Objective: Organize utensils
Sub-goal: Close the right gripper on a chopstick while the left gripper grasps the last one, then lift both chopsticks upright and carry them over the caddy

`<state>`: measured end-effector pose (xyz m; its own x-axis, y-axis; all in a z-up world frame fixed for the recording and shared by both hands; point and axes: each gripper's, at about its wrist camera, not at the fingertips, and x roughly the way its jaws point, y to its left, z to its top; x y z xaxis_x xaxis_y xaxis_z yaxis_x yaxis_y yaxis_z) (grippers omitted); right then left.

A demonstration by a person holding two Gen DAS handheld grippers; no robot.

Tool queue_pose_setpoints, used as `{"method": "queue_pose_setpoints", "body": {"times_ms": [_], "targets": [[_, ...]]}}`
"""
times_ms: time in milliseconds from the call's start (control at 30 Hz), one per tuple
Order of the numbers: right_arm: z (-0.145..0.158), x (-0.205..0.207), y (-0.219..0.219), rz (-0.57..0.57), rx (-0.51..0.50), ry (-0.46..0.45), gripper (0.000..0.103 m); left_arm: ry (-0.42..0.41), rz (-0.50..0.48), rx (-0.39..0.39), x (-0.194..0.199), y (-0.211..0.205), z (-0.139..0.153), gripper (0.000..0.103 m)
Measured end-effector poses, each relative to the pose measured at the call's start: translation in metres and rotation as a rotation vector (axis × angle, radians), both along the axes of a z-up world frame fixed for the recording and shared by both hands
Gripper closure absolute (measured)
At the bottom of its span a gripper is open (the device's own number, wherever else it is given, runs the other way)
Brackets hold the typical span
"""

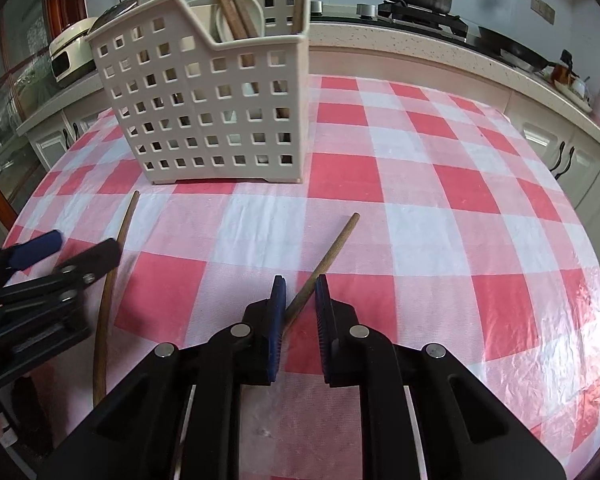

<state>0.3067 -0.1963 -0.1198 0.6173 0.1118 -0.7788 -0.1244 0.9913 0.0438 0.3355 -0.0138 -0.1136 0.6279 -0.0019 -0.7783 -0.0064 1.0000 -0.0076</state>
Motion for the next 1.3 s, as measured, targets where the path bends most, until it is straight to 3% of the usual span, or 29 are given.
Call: {"method": "queue_pose_setpoints", "body": {"times_ms": [167,200,300,333,900,1300], "targets": [[0.0,-0.001,-0.008,0.008,0.026,0.002,0.09,0.007,-0.025,0.016,0.003,-0.01,-0.006,0.051],[0.0,-0.001,-0.008,0.009,0.026,0.002,0.089,0.006,-0.031,0.016,0.003,-0.011,-0.006,0.057],[0.0,0.0,-0.006,0.009,0.019,0.0,0.089,0.002,-0.066,0.027,0.003,-0.017,-0.004,0.089],[-0.001,0.0,-0.006,0.012,0.015,-0.001,0.089,0.004,-0.078,0.031,0.003,-0.019,-0.004,0.093],[0.0,-0.005,-0.003,0.067,0.112,0.024,0.095,-0.003,-0.104,-0.063,-0.014,0.007,-0.001,0.097],[0.004,-0.006,0.008,0.077,0.07,0.034,0.096,-0.051,-0.088,-0.075,-0.029,0.02,0.013,0.097]]}}
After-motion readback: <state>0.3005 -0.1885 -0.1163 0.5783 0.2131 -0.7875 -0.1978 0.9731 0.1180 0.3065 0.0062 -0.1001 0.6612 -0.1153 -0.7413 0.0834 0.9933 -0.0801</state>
